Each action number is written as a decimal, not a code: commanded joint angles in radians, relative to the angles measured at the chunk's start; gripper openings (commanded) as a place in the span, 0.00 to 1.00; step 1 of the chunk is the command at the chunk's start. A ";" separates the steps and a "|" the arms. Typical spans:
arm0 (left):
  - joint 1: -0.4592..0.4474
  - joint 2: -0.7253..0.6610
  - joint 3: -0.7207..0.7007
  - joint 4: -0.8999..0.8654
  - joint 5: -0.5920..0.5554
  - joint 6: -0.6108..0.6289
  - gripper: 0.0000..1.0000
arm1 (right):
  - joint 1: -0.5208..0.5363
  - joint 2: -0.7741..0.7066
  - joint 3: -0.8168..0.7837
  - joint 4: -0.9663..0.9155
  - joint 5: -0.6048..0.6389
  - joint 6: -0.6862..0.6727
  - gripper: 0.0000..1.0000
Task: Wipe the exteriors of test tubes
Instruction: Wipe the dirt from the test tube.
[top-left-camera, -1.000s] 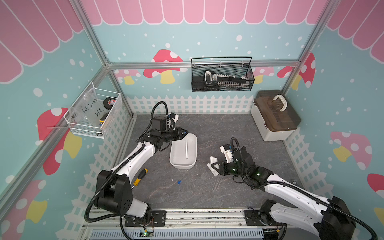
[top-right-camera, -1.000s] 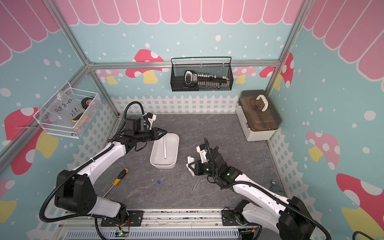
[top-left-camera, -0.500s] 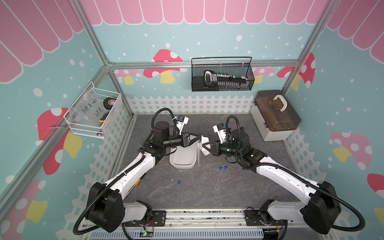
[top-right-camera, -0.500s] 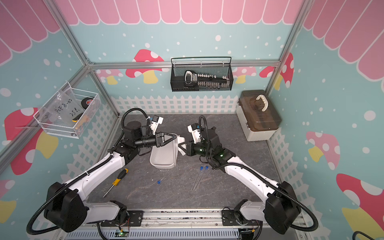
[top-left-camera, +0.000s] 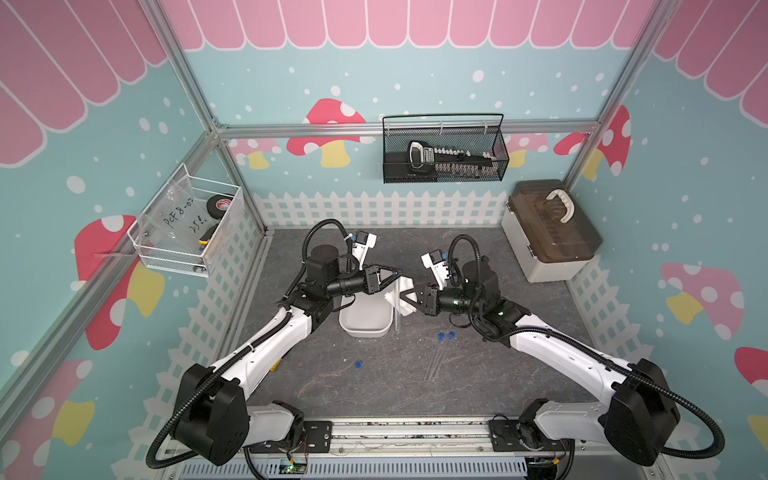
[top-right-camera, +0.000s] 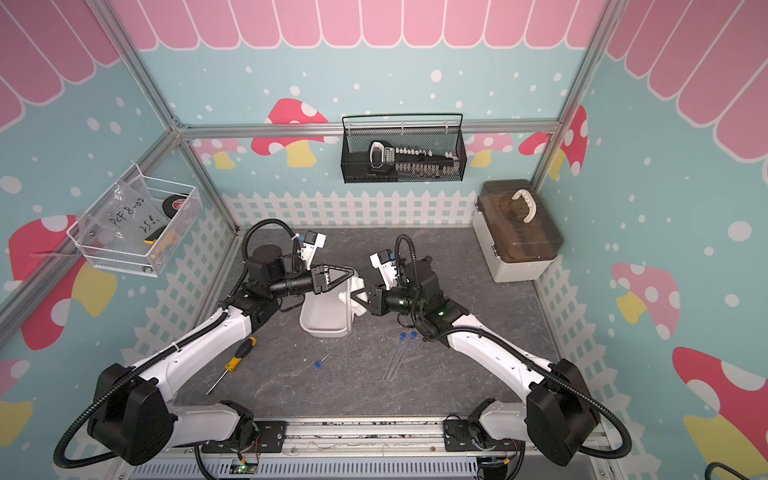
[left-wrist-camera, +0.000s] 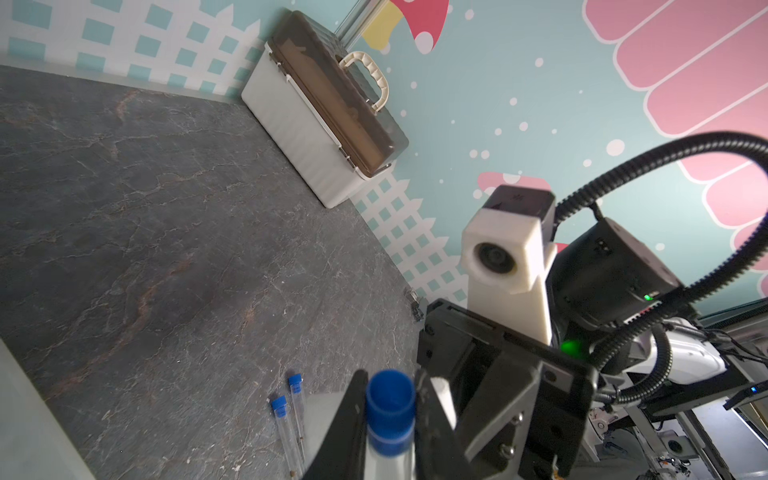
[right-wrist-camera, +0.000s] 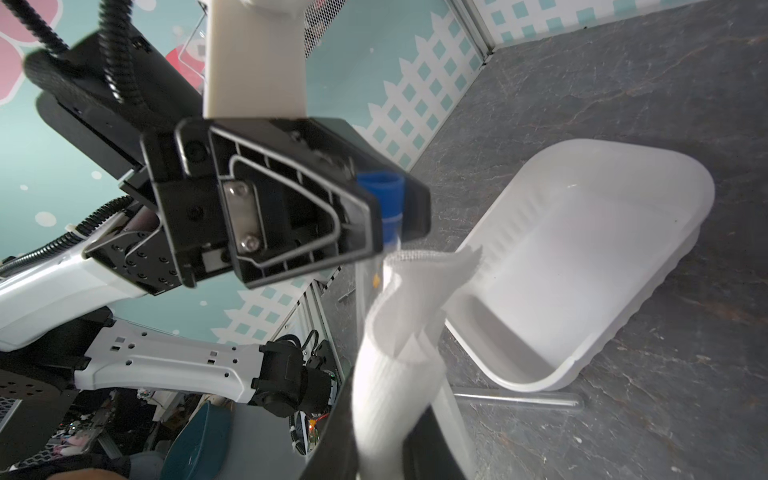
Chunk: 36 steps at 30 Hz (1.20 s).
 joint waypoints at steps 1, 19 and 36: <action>-0.003 0.009 -0.012 0.051 -0.023 -0.025 0.20 | 0.006 -0.037 -0.041 0.036 -0.025 0.026 0.15; -0.001 0.037 0.000 0.033 -0.083 -0.002 0.18 | 0.124 -0.130 -0.221 0.031 0.029 0.076 0.15; 0.000 0.031 -0.012 0.023 -0.070 -0.004 0.18 | 0.051 -0.109 -0.025 -0.114 0.115 -0.062 0.14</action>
